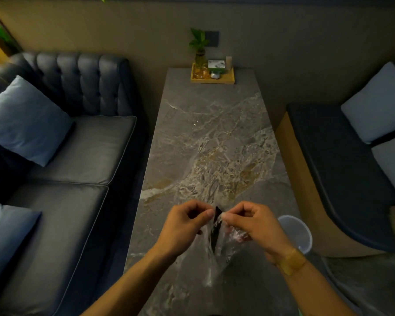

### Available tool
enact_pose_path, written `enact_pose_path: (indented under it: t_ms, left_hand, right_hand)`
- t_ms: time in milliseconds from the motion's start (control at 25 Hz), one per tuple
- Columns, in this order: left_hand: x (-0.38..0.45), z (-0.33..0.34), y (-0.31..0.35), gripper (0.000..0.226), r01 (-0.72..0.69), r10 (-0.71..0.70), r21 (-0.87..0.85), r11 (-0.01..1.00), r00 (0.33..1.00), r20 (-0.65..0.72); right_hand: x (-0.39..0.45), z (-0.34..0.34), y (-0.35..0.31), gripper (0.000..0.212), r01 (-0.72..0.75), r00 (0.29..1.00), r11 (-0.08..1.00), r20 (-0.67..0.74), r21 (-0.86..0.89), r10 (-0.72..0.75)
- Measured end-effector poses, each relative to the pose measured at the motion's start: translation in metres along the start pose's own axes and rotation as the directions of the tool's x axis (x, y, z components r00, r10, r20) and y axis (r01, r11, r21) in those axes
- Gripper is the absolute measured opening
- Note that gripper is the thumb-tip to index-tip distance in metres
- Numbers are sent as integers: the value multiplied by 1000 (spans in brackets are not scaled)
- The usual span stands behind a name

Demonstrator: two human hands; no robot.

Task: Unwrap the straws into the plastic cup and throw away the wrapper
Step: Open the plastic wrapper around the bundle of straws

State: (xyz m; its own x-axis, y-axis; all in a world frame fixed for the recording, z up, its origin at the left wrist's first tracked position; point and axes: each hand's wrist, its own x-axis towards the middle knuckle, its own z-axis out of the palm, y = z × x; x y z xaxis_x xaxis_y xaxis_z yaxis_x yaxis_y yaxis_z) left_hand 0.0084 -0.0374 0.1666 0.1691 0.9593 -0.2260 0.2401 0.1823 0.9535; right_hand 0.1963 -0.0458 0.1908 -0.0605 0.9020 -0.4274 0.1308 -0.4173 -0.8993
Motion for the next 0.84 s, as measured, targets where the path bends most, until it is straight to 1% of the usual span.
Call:
enact_pose_path:
  t_ms: [120, 200, 280, 360, 440, 480, 520, 560, 600, 640, 680, 720, 760, 800, 840]
  left_hand:
    - [4, -15, 1, 13, -64, 67, 68, 996, 997, -42]
    - [5, -26, 0, 12, -86, 91, 73, 994, 994, -67]
    - [6, -34, -2, 12, -100, 107, 85, 991, 990, -89]
    - [7, -37, -5, 11, -99, 109, 100, 990, 990, -90]
    - [8, -36, -6, 12, -91, 100, 112, 990, 992, -80]
    - [9, -35, -6, 12, -88, 97, 118, 989, 992, -75]
    - [10, -34, -6, 12, -86, 95, 123, 989, 993, -71]
    - [12, -32, -6, 12, -84, 92, 124, 989, 994, -66]
    - [14, -31, -6, 12, -81, 90, 122, 989, 994, -64]
    - [16, -31, -5, 11, -78, 86, 115, 990, 994, -67]
    - [18, -30, -5, 10, -74, 82, 107, 992, 994, -73]
    - [20, -30, -4, 9, -71, 79, 105, 992, 994, -78]
    - [22, -30, -3, 8, -70, 79, 114, 991, 994, -79]
    - [23, -30, -3, 8, -71, 81, 128, 989, 994, -76]
    - [24, -30, -3, 7, -74, 84, 135, 988, 994, -69]
  right_hand:
    - [-2, -12, -1, 13, 12, 995, 999, -103, 51, -6]
    - [-2, -23, 1, 14, 18, 986, 999, -168, 30, -13]
    - [-2, -31, 5, 13, 9, 977, 1000, -213, -28, -14]
    - [-2, -35, 11, 13, 5, 975, 991, -218, -130, -34]
    - [0, -33, 13, 15, 65, 971, 968, -208, -241, -118]
    - [0, -31, 14, 20, 125, 959, 946, -207, -298, -191]
    - [0, -27, 13, 25, 197, 934, 904, -207, -379, -290]
    - [-2, -23, 9, 27, 282, 893, 832, -186, -478, -409]
    - [-4, -18, 5, 24, 375, 839, 732, -128, -569, -529]
    - [-5, -14, -1, 18, 457, 786, 621, -37, -636, -617]
    - [-6, -8, -5, 17, 503, 761, 527, 61, -685, -646]
    - [-5, -4, -9, 24, 509, 768, 458, 146, -729, -623]
    - [-4, 0, -14, 33, 481, 804, 414, 200, -773, -561]
    - [-1, 3, -17, 40, 423, 851, 385, 213, -820, -481]
    - [2, 4, -18, 42, 366, 884, 357, 201, -860, -422]
